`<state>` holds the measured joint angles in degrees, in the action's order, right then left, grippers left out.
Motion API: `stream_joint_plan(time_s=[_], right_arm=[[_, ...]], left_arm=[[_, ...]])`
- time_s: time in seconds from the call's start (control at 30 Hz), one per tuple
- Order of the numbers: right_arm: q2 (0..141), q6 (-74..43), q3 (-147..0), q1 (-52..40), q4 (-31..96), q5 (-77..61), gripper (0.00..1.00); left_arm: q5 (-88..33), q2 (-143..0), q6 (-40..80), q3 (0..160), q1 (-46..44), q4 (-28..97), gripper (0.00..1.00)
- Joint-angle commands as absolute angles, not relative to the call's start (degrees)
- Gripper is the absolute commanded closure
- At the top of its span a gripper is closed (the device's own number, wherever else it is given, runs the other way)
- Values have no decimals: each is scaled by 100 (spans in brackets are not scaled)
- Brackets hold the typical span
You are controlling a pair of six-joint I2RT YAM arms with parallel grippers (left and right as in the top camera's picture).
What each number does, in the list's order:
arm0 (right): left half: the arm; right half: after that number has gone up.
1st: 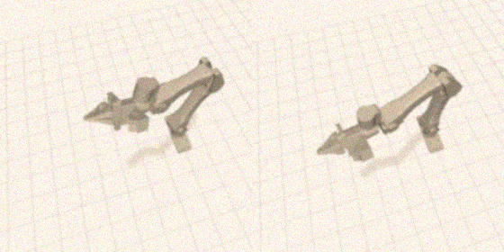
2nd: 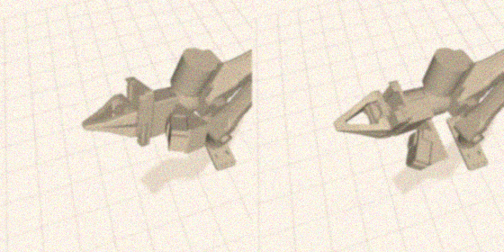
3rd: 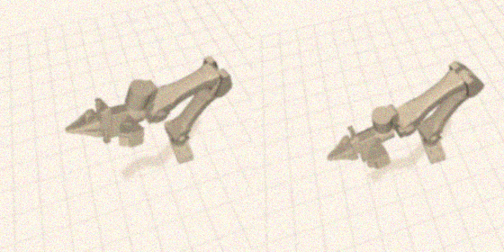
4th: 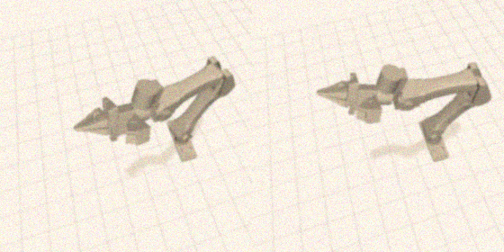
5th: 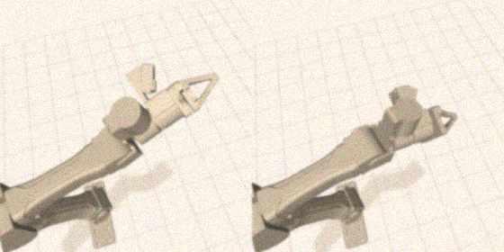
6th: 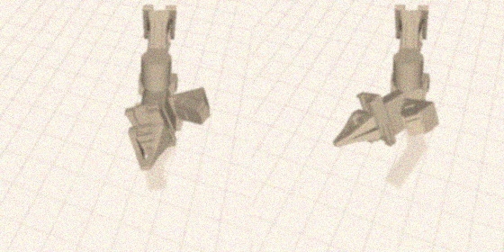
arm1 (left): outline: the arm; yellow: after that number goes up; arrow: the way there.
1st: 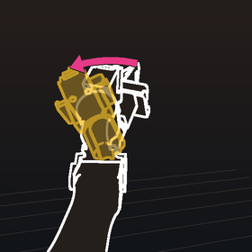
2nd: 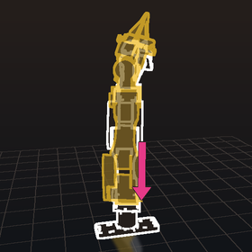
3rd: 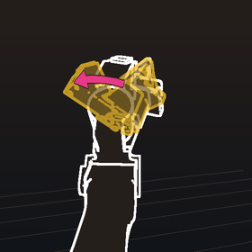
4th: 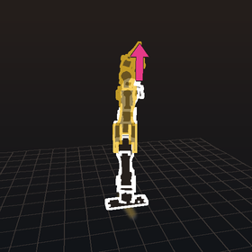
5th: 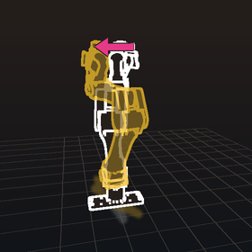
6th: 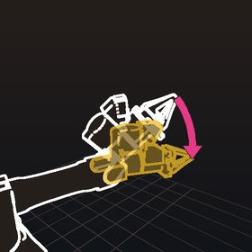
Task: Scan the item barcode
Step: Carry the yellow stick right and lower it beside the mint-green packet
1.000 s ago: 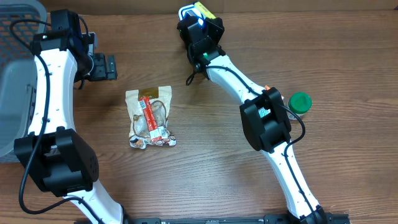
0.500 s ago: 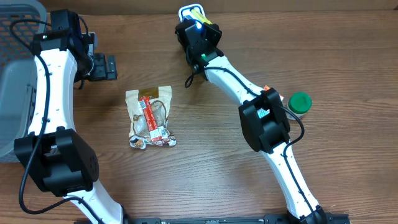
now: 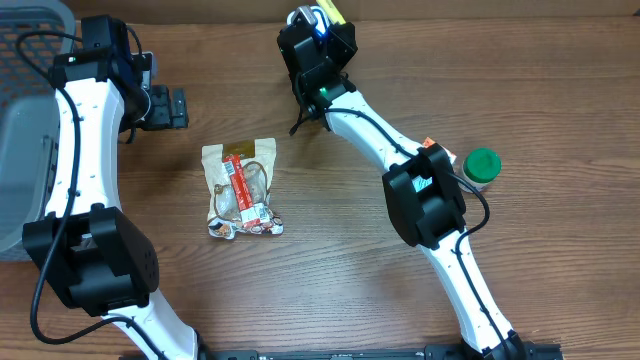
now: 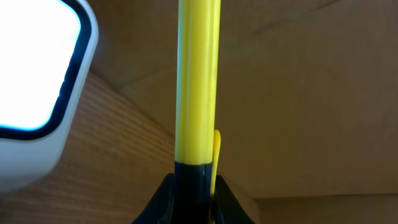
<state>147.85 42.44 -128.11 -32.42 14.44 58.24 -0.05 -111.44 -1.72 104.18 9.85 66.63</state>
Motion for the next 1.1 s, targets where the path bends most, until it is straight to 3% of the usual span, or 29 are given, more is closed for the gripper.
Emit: stream_joint_plan(time_s=[0.0, 0.4, 0.6, 0.77, 1.07], right_arm=[[13815, 3356, -12855, -3301, 1861, 6060, 96], [11705, 211, -12855, -3264, 6578, 4136, 96], [11493, -220, -12851, -2801, 8569, 2058, 95], [11537, -220, -12621, -2176, 9327, 757, 95], [11537, -1098, -11727, -1203, 9701, 456, 95]], left_arm=[[-49, -11093, -263, 10484, 972, 6663, 0], [-49, -11093, -263, 10484, 972, 6663, 0], [-49, -11093, -263, 10484, 972, 6663, 1], [-49, -11093, -263, 10484, 972, 6663, 0], [-49, -11093, -263, 10484, 972, 6663, 0]])
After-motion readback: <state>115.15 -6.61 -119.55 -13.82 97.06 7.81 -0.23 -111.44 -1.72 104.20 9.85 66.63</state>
